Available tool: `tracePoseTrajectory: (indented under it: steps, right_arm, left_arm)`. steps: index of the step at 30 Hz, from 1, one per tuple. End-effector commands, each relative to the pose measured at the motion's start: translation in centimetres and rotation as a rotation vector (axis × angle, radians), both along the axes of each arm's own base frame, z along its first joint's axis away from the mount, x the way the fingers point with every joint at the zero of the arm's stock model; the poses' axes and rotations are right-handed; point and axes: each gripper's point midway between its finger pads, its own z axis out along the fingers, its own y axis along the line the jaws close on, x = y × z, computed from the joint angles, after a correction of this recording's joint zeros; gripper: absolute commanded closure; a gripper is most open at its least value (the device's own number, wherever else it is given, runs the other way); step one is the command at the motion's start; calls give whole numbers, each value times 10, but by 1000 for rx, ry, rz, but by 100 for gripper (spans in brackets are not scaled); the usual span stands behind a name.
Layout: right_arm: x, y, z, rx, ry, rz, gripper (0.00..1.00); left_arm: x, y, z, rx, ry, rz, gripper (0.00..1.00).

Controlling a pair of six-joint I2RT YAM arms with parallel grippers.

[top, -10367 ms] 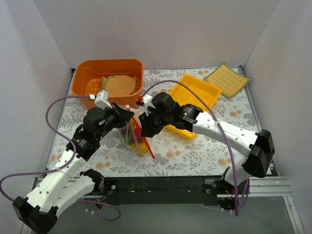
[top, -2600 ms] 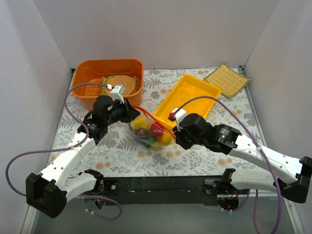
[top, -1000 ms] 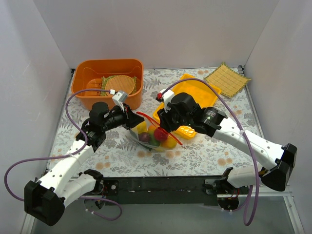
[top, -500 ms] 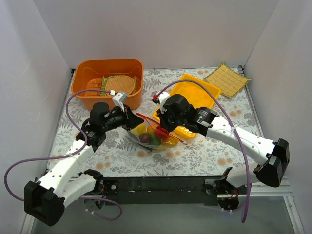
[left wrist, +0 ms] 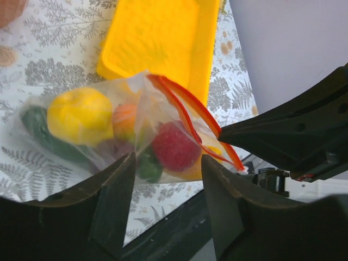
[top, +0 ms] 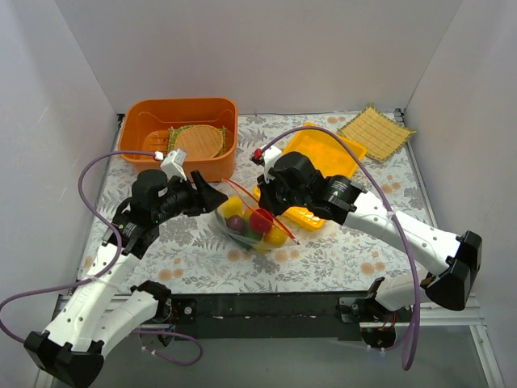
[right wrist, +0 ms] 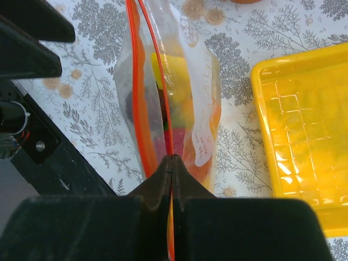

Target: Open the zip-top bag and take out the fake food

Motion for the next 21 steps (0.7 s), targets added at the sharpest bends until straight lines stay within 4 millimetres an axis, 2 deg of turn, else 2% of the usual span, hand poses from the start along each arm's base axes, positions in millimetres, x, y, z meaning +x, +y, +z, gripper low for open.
tracePoseTrajectory:
  steps: [1,6,9,16,21]
  right_arm:
    - [7,16,34,90,-39,-5,99]
    - [9,19,33,83,-33,-4,99]
    - [10,21,33,84,-31,-5,99]
    - [11,22,31,76,-28,-12,99]
    - [12,21,32,70,-27,-20,99]
  left_arm:
    - [-19,0,-1,-64,141,33,53]
    - [-28,-11,-8,-91,217,71,55]
    - [-25,-21,-18,-79,248,92,55]
    - [-7,-42,-26,-62,234,144,55]
    - [9,-45,-26,-30,210,211,59]
